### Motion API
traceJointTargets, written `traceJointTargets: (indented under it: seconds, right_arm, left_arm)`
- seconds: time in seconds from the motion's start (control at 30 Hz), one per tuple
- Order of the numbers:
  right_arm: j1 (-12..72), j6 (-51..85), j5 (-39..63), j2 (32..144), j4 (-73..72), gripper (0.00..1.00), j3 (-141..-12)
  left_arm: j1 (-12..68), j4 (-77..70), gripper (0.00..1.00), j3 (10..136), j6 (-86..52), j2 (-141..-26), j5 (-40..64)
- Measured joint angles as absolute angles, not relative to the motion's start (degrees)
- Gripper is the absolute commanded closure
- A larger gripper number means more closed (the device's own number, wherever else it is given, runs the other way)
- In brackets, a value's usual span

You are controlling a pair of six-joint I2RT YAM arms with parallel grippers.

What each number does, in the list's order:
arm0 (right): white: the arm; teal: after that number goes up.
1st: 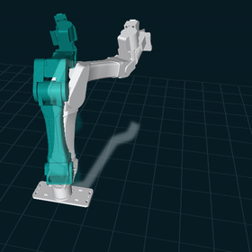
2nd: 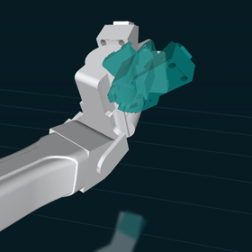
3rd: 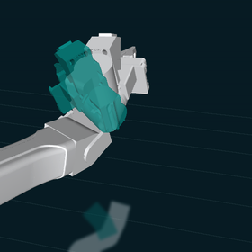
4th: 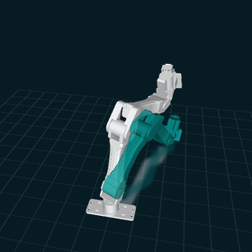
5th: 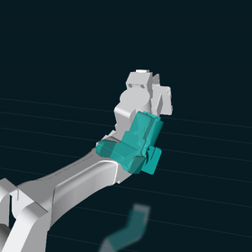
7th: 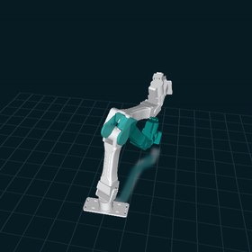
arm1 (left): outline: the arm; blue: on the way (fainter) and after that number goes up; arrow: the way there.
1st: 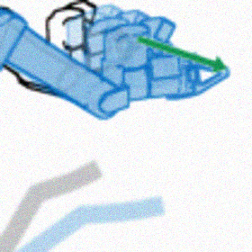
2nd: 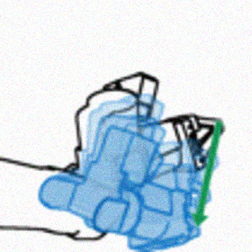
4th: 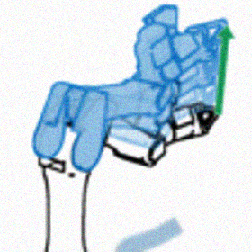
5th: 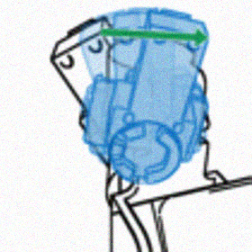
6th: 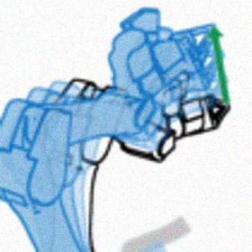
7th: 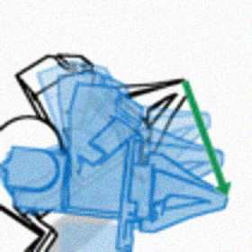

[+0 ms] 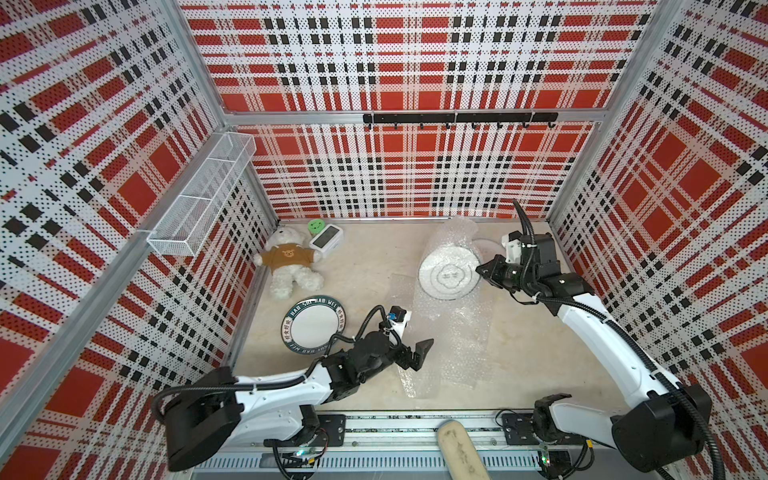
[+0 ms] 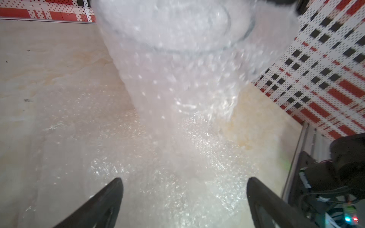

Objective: Unpack dinner plates from bubble wrap
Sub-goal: Unwrap the bubble wrap.

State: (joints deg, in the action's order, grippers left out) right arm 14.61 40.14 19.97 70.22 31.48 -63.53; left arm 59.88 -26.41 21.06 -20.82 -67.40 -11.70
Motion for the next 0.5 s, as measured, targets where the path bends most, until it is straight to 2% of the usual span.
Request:
traceJointTargets:
  seconds: [0.27,0.5]
  right_arm:
    - [13.41,40.36,20.86,64.82,36.29,1.0,-64.49]
    - [13.04,40.29,21.5,61.12,40.36,1.0,-67.99]
  left_arm:
    - [60.14,-40.29,0.01,23.62,-20.27,-77.84,-25.69]
    - [56.82,-44.8,0.09,26.83,-21.12,-80.88,-34.59]
